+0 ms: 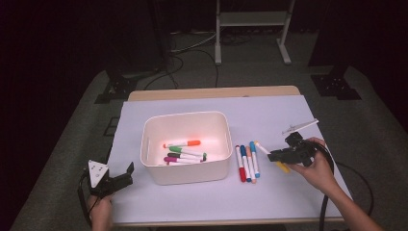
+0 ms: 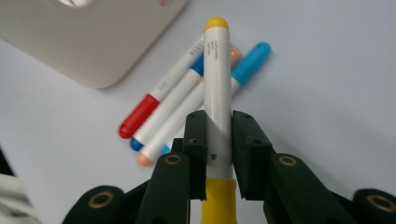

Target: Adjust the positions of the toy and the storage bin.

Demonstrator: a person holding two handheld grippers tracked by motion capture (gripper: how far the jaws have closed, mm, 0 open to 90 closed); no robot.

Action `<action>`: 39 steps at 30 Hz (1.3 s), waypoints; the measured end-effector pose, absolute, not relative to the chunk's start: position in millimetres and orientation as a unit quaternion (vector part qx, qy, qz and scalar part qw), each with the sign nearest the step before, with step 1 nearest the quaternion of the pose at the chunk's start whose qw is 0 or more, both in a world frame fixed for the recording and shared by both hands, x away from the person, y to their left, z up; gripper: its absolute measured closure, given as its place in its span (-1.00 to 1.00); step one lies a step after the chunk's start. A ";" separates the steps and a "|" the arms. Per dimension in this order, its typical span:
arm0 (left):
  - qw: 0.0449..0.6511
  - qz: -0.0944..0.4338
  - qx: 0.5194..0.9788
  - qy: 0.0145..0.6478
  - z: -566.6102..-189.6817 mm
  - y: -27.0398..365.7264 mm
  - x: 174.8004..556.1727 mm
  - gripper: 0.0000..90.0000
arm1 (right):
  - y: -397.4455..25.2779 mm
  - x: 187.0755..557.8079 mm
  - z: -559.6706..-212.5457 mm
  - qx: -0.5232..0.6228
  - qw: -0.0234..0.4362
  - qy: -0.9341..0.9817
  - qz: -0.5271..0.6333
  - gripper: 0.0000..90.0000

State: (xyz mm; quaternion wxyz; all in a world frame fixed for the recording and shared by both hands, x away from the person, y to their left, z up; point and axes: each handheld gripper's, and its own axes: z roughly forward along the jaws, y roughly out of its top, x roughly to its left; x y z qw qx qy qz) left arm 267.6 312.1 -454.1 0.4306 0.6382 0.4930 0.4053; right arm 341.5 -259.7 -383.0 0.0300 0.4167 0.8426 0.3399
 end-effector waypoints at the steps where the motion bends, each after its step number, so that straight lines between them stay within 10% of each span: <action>1: 0.431 0.406 0.638 0.493 -454.1 312.0 267.6 -1.00 | -258.3 340.4 -379.6 0.414 0.027 0.842 0.346 0.68; 39: 0.431 0.405 0.641 0.489 -454.1 311.8 267.6 -1.00 | -148.7 332.5 -263.7 0.256 -0.013 0.887 0.385 0.68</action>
